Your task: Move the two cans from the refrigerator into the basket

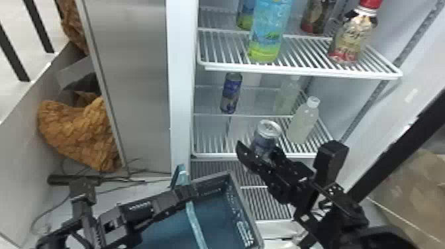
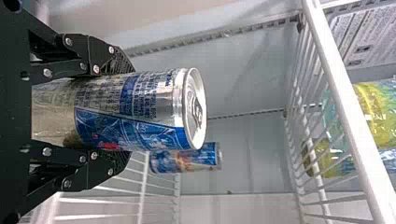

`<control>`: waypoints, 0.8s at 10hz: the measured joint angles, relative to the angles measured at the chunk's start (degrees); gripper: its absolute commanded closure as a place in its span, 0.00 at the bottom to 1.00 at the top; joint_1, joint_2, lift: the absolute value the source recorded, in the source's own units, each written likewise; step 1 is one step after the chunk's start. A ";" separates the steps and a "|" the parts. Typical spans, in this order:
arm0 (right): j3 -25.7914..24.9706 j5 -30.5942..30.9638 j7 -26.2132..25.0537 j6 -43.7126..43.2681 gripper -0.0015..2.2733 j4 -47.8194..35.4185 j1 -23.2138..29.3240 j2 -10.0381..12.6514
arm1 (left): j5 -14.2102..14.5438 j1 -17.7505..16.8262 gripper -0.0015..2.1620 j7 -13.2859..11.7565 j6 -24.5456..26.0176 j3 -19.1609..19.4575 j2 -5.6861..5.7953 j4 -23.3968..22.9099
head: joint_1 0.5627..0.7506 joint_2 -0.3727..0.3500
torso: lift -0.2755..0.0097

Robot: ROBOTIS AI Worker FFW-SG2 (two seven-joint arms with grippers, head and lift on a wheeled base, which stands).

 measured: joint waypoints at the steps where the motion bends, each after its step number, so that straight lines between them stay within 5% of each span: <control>1: -0.53 -0.60 0.90 2.12 0.57 -2.31 1.49 0.00 | 0.00 0.07 0.56 0.00 0.00 0.04 -0.01 0.00 | 0.70 0.28 | 0.20; 8: -0.47 -2.05 7.23 14.98 0.57 -7.33 4.10 0.05 | 0.00 0.17 0.56 0.00 0.00 0.24 -0.25 0.00 | 0.70 0.33 | 0.20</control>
